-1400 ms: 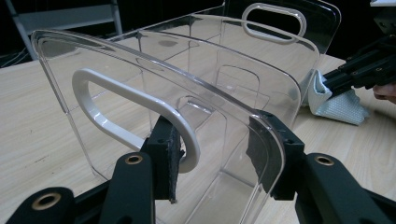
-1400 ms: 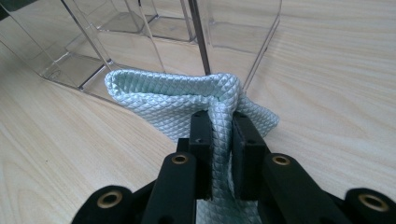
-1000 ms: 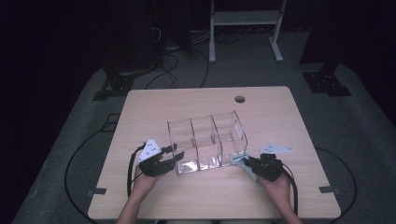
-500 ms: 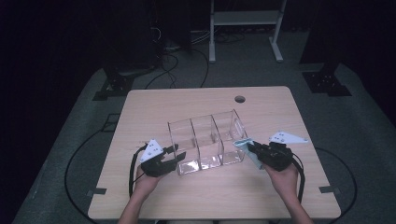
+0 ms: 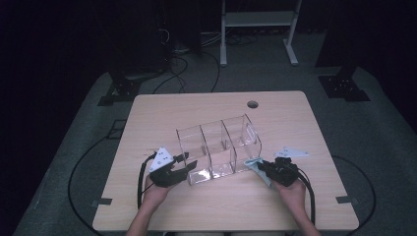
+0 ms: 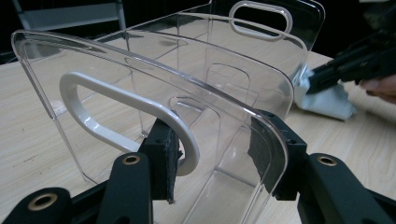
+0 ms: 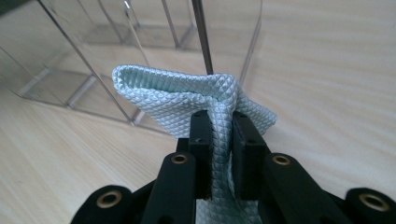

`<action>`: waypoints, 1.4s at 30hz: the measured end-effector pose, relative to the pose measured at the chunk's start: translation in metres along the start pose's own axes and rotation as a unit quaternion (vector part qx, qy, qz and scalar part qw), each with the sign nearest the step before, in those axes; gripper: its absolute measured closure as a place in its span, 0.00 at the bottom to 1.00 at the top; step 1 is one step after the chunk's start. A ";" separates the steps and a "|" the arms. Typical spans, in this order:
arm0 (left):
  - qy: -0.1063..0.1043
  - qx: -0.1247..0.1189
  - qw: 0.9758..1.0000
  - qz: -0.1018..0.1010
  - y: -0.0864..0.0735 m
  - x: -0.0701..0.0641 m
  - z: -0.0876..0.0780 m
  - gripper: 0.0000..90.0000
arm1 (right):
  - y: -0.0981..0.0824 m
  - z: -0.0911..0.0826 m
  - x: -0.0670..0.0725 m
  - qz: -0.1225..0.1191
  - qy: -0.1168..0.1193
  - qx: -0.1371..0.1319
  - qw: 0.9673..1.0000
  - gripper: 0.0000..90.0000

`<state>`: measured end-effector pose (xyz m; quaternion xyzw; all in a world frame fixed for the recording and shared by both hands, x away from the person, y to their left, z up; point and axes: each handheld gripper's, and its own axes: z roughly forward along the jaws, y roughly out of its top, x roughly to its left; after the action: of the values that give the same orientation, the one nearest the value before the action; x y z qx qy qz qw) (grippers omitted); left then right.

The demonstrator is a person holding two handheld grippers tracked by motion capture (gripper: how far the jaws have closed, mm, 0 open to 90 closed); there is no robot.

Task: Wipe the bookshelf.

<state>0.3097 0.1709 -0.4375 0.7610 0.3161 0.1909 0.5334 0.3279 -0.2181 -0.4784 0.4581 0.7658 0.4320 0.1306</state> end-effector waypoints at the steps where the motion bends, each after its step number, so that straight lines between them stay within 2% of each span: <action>1: 0.001 0.000 1.000 -0.001 0.000 0.000 0.000 0.58 | -0.001 0.002 -0.001 0.003 0.001 0.003 1.000 0.89; 5: 0.001 0.004 1.000 -0.002 0.002 0.000 0.001 0.58 | 0.002 -0.002 -0.001 0.007 0.003 -0.002 1.000 0.89; 11: 0.010 0.007 1.000 -0.003 0.003 -0.004 0.002 0.58 | 0.018 -0.019 0.000 0.002 0.007 -0.044 0.999 0.89; 14: 0.011 0.008 1.000 -0.005 0.002 -0.007 0.002 0.57 | 0.015 -0.016 -0.003 0.003 0.010 -0.046 0.999 0.89; 20: -0.002 0.013 1.000 0.003 0.003 -0.007 0.002 0.56 | 0.003 0.001 -0.010 0.015 0.008 -0.008 1.000 0.89; 23: -0.014 0.014 1.000 0.011 0.002 -0.007 0.000 0.54 | 0.007 -0.004 -0.008 0.012 0.006 -0.023 1.000 0.89; 27: -0.019 0.004 1.000 0.008 0.001 -0.006 -0.006 0.53 | 0.015 -0.014 -0.006 0.015 0.005 -0.050 0.999 0.89; 33: -0.017 0.007 1.000 0.015 0.000 -0.007 -0.007 0.55 | 0.004 -0.002 -0.010 0.020 0.005 -0.023 1.000 0.89; 35: -0.016 0.006 1.000 0.014 0.000 -0.007 -0.007 0.55 | 0.007 -0.006 -0.009 0.017 0.005 -0.031 0.999 0.89; 39: -0.015 0.005 1.000 0.016 0.000 -0.008 -0.007 0.55 | 0.021 -0.021 -0.004 0.003 0.001 -0.064 0.998 0.89; 42: -0.012 0.004 1.000 0.015 0.000 -0.008 -0.007 0.55 | 0.017 -0.017 -0.008 0.012 0.004 -0.058 0.998 0.89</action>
<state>0.2995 0.1700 -0.4351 0.7699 0.2990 0.1883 0.5314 0.3321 -0.2299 -0.4567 0.4568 0.7344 0.4795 0.1486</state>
